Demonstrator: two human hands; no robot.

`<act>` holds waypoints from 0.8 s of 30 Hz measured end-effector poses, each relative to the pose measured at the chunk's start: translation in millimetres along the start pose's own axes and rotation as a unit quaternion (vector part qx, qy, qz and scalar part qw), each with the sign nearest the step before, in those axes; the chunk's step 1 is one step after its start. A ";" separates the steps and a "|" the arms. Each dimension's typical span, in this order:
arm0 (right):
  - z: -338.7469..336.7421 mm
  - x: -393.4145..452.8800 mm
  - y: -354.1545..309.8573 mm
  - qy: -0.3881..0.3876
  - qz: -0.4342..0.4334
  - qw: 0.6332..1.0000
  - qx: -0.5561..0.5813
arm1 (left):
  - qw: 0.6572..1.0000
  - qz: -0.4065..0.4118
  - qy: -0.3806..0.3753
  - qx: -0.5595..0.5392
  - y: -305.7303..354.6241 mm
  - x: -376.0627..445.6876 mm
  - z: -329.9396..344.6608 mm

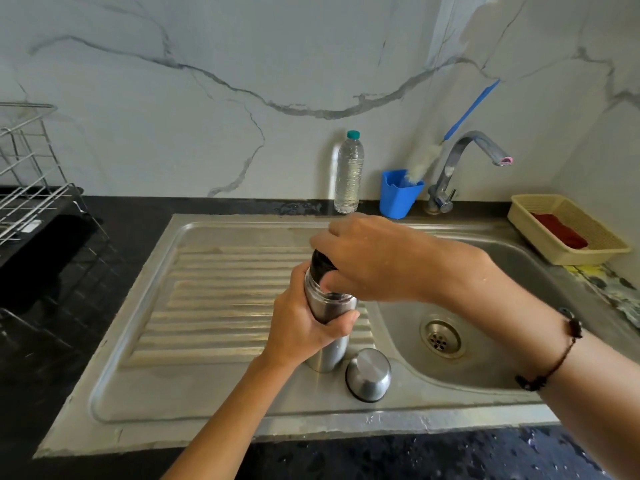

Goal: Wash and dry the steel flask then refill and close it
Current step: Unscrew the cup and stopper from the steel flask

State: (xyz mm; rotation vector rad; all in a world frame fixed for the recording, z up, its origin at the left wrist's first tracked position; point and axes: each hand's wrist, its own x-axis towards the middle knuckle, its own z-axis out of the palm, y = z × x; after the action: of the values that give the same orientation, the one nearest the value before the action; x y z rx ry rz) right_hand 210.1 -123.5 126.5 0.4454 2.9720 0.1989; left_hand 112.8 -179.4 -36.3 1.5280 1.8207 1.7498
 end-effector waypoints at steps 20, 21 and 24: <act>-5.0 -7.1 -7.4 0.058 0.043 0.997 -0.016 | 1.000 -0.012 -0.019 -0.001 -1.4 -0.6 -1.2; -4.7 -6.8 -7.3 0.043 0.032 0.999 -0.005 | 1.000 -0.013 -0.017 -0.001 -0.8 -0.4 -1.2; -10.5 -8.9 -6.6 -0.019 0.023 0.997 0.066 | 1.000 -0.017 -0.011 -0.006 0.7 0.0 -0.7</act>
State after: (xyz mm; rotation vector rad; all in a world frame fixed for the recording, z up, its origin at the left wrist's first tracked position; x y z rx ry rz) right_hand 215.1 -133.7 136.8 0.5271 2.9508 -0.0015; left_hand 112.6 -180.0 -35.6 1.4961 1.8130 1.7183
